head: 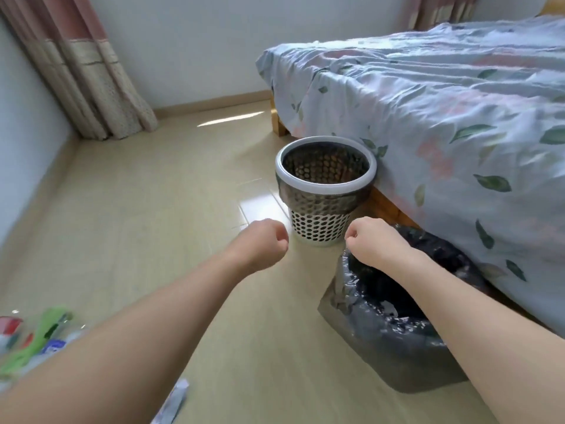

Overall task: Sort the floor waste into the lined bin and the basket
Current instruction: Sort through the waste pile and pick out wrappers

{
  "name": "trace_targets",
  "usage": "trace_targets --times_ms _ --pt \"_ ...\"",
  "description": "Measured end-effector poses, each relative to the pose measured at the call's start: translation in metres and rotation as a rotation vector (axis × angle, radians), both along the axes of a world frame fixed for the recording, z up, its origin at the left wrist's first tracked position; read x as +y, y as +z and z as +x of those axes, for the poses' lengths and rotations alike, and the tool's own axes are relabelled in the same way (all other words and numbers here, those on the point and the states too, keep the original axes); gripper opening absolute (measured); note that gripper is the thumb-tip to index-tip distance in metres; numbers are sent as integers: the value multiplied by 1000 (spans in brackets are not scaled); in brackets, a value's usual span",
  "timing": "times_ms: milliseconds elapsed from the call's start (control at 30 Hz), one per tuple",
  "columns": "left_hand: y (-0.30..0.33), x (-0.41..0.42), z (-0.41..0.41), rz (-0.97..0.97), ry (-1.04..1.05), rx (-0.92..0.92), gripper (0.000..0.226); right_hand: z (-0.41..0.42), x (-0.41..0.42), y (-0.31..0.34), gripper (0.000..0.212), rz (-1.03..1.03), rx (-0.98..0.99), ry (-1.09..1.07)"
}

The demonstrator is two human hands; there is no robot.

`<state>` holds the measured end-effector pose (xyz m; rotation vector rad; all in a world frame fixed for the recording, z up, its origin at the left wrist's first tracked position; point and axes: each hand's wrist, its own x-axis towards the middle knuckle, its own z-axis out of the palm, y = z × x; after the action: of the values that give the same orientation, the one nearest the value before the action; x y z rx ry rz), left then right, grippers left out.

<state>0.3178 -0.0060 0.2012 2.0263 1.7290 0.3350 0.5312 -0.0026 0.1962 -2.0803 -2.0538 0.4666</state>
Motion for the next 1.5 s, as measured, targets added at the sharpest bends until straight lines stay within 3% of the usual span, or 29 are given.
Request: trace_targets --times_ms 267,467,633,833,1033,1233,1500 --pt "14 -51 -168 -78 310 262 24 -189 8 -22 31 -72 106 475" --pt "-23 -76 -235 -208 415 411 24 -276 8 -81 34 -163 70 668" --pt "-88 -64 -254 -329 425 458 27 -292 10 -157 35 -230 6 737" --pt "-169 -25 -248 -338 329 595 29 -304 12 -223 30 -316 3 741" --pt "-224 -1 -254 -353 331 766 14 -314 9 -262 30 -370 39 795" --pt "-245 2 -257 -388 320 706 5 -321 21 -272 17 -382 37 832" --pt "-233 2 -265 -282 299 629 18 -328 28 -266 18 -500 26 759"
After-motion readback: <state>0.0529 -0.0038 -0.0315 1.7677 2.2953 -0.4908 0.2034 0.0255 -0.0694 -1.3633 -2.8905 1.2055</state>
